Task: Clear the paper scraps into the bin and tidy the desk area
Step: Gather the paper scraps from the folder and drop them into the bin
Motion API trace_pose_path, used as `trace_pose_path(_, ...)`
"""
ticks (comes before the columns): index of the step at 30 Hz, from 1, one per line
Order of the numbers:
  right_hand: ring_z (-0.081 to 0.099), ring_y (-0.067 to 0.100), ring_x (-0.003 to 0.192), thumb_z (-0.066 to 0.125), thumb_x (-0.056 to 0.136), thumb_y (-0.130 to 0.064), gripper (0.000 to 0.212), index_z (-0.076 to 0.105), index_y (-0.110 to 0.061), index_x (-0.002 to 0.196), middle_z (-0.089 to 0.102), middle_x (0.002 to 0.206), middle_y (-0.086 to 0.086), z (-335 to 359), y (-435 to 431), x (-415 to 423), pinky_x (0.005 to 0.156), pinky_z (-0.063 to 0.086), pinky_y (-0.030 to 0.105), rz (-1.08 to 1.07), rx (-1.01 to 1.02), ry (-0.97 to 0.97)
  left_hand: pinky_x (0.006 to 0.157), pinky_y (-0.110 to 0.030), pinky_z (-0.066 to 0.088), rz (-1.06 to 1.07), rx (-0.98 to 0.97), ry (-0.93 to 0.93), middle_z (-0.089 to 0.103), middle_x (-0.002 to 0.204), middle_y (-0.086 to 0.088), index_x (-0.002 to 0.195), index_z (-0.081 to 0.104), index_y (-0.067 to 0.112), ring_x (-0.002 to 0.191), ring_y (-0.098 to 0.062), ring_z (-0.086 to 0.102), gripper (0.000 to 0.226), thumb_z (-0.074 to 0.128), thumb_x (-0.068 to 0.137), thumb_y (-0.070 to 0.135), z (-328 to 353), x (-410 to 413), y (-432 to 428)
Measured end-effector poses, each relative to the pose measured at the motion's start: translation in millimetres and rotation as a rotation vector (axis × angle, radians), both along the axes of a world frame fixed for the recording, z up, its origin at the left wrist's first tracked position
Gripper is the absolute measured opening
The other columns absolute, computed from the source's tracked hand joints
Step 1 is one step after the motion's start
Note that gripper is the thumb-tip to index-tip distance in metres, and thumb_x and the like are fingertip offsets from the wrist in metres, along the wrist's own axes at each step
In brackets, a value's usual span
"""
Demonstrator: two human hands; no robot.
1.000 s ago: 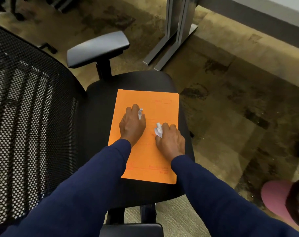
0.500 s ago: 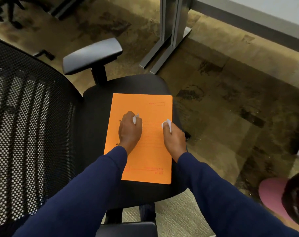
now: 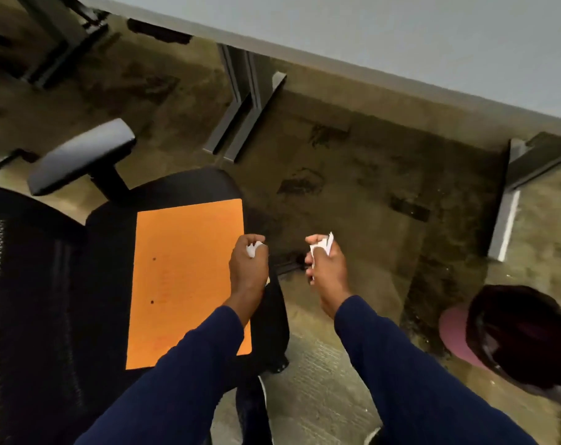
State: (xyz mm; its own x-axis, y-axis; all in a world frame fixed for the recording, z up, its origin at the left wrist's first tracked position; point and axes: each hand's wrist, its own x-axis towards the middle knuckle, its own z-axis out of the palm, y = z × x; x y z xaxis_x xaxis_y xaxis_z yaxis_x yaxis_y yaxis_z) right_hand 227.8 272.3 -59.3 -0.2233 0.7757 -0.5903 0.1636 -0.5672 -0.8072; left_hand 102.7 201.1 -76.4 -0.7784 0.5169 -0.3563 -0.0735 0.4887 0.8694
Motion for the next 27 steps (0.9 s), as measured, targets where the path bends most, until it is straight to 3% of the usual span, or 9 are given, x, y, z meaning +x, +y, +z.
trace_pose_path(2,0.037,0.003,0.044,0.039,0.101,-0.015,0.024,0.062,-0.022,0.102,0.047,0.066,-0.004,-1,12,29,0.04,0.032,0.019,-0.02,0.011,-0.02,0.068,-0.027,0.049,-0.031,-0.005,-0.001,0.069,0.097,0.003,0.095,0.069,0.03,0.083,-0.01,0.062,0.021,0.054,0.091,0.016,-1,26,17)
trace_pose_path(5,0.037,0.003,0.049,0.043,0.103,-0.028,0.019,0.062,-0.022,0.104,0.045,0.068,-0.008,-7,30,79,0.045,0.033,0.019,-0.055,0.032,-0.044,0.054,-0.008,0.041,-0.064,0.0,-0.02,0.068,0.083,0.013,0.083,0.072,0.027,0.071,0.01,0.06,0.024,0.054,0.09,0.013,0,73,46)
trace_pose_path(7,0.042,0.001,0.061,0.045,0.102,-0.045,0.027,0.06,-0.024,0.111,0.048,0.075,-0.014,-11,38,104,0.056,0.035,0.02,-0.067,0.035,-0.073,0.049,-0.009,0.039,-0.06,0.018,-0.064,0.064,0.071,0.014,0.074,0.07,0.023,0.059,0.009,0.056,0.025,0.054,0.088,0.011,0,100,62)
trace_pose_path(9,0.044,0.003,0.073,0.043,0.099,-0.06,0.04,0.061,-0.025,0.103,0.049,0.08,-0.017,-14,49,140,0.064,0.036,0.023,-0.102,0.05,-0.112,0.048,-0.014,0.039,-0.082,0.035,-0.097,0.058,0.06,0.015,0.067,0.066,0.023,0.053,0.004,0.051,0.025,0.052,0.084,0.012,-2,138,83)
trace_pose_path(14,0.042,0.013,0.057,0.035,0.086,-0.08,0.061,0.053,-0.024,0.073,0.045,0.059,-0.009,-20,73,220,0.06,0.034,0.034,-0.255,0.032,-0.187,0.056,-0.03,0.039,-0.158,-0.008,-0.144,0.05,0.059,0.007,0.064,0.06,0.026,0.058,-0.019,0.05,0.021,0.048,0.081,0.021,-19,230,128)
trace_pose_path(18,0.035,0.007,0.044,0.021,0.082,-0.088,0.072,0.048,-0.023,0.066,0.037,0.048,-0.012,-28,88,281,0.053,0.03,0.029,-0.36,0.005,-0.231,0.058,-0.03,0.038,-0.263,-0.044,-0.164,0.05,0.054,0.017,0.062,0.057,0.028,0.054,-0.004,0.045,0.025,0.049,0.085,0.021,-40,298,155)
trace_pose_path(20,0.035,0.008,0.043,0.018,0.079,-0.089,0.072,0.046,-0.026,0.061,0.037,0.047,-0.012,-37,94,314,0.054,0.029,0.03,-0.413,-0.019,-0.26,0.06,-0.03,0.038,-0.305,-0.056,-0.16,0.051,0.057,0.015,0.063,0.054,0.025,0.055,-0.004,0.045,0.03,0.049,0.092,0.027,-50,333,166)
trace_pose_path(23,0.035,0.011,0.049,0.022,0.08,-0.087,0.068,0.044,-0.029,0.053,0.037,0.049,-0.012,-51,102,357,0.057,0.028,0.033,-0.474,-0.03,-0.273,0.059,-0.031,0.041,-0.369,-0.07,-0.161,0.051,0.061,0.01,0.069,0.051,0.023,0.058,-0.01,0.047,0.038,0.044,0.1,0.044,-63,380,179)
trace_pose_path(27,0.034,0.013,0.051,0.027,0.08,-0.084,0.063,0.039,-0.029,0.052,0.037,0.052,-0.009,-72,111,404,0.057,0.029,0.036,-0.523,-0.022,-0.278,0.056,-0.026,0.04,-0.456,-0.074,-0.112,0.047,0.064,0.007,0.069,0.046,0.019,0.054,-0.002,0.043,0.043,0.04,0.105,0.044,-82,431,194)
